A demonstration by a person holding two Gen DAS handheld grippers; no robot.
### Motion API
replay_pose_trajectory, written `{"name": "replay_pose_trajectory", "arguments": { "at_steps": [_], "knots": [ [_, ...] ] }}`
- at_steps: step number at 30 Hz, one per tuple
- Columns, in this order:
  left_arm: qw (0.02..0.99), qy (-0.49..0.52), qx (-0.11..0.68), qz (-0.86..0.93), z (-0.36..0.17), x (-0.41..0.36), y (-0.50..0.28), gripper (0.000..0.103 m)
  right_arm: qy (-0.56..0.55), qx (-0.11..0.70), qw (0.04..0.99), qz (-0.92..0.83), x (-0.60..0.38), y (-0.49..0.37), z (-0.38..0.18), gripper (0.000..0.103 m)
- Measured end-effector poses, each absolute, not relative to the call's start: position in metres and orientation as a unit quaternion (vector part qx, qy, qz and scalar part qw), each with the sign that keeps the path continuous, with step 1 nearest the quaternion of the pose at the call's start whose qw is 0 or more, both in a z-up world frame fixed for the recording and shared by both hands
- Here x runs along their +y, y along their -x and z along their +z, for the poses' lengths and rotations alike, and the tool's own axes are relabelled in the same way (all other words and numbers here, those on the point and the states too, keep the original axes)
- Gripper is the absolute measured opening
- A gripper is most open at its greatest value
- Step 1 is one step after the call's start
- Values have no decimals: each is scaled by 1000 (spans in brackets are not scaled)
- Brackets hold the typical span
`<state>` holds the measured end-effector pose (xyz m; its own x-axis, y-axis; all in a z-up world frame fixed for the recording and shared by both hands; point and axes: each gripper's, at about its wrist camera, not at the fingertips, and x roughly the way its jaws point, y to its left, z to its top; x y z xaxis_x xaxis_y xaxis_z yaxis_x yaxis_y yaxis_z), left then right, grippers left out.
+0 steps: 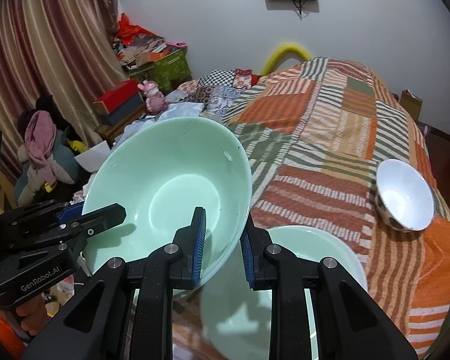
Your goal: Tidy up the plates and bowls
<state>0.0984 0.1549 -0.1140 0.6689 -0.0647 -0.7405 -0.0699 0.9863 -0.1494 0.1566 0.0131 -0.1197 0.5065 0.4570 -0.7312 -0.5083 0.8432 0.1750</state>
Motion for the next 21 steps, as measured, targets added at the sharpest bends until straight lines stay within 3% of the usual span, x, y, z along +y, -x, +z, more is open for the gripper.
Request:
{"name": "replay_pose_trajectory", "arguments": {
  "at_steps": [21],
  "knots": [
    [889, 120, 441, 36, -161, 209, -71, 23, 45, 465, 827, 313, 63, -146, -164, 20]
  ]
}}
